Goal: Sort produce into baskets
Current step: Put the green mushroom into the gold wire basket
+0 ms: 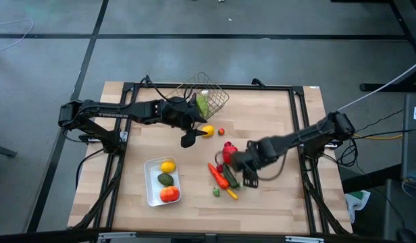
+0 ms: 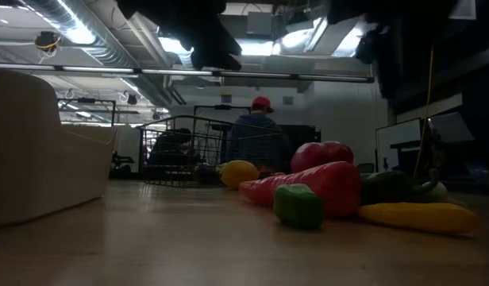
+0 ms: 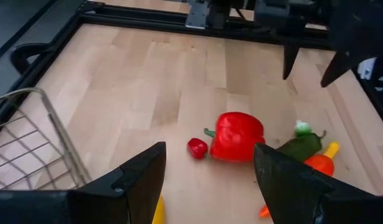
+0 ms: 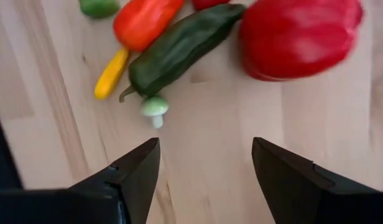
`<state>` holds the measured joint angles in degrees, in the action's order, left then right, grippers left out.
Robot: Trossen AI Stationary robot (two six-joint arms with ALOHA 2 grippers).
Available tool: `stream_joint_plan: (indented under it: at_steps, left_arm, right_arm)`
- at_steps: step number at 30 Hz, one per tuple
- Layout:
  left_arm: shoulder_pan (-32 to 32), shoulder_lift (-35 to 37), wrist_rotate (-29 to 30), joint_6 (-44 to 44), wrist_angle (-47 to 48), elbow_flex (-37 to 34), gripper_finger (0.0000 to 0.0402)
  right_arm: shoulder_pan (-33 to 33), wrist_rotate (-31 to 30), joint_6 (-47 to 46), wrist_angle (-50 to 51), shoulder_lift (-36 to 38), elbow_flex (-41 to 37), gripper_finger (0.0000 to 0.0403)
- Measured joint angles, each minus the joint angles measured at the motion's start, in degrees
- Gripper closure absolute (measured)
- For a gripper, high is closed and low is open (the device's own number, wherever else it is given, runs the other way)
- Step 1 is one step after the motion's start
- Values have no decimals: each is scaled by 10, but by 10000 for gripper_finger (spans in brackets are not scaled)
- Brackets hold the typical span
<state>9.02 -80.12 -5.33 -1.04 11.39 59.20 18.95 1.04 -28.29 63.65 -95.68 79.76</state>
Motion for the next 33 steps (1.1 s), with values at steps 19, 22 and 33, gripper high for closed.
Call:
stream_joint_plan:
  at_steps: [19, 22, 33]
  left_arm:
    - [-43, 0, 0, 0, 0, 0, 164]
    - [-46, 0, 0, 0, 0, 0, 164]
    - [-46, 0, 0, 0, -1, 0, 164]
  right_arm:
    - [95, -71, 20, -239, 0, -159, 148]
    - [95, -70, 20, -253, 0, -175, 148]
    - [96, -65, 20, -304, -2, -196, 148]
